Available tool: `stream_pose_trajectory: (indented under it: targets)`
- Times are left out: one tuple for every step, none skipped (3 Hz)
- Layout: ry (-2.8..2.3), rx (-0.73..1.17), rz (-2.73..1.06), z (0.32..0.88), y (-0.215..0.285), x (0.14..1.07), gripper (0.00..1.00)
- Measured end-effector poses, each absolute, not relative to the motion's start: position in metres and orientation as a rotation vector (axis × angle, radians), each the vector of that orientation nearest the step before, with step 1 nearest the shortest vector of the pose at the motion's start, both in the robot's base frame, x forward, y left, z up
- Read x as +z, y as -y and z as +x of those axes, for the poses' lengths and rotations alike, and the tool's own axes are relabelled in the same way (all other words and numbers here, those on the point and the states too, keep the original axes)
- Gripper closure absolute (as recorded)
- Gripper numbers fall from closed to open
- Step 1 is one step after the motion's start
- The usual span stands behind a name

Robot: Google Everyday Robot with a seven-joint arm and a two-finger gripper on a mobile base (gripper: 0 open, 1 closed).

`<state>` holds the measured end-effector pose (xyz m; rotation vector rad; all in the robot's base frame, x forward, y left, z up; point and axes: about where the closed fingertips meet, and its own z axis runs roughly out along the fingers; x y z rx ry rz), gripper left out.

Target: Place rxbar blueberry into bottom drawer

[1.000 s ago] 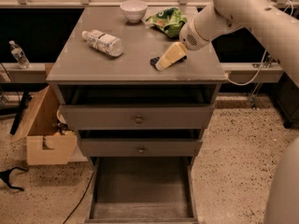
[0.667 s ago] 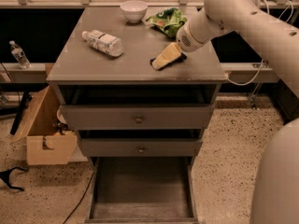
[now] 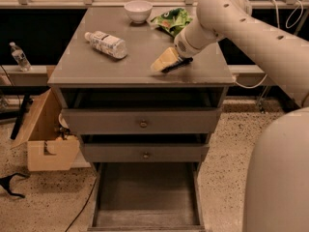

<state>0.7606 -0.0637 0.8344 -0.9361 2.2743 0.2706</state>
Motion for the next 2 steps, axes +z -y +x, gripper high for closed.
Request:
stream_pose_trajectory:
  targets:
    - [-2.311, 0.257, -0.903, 0.764, 0.057, 0.825, 0.00]
    - [-2.341, 0.285, -0.878, 0.763, 0.049, 0.812, 0.16]
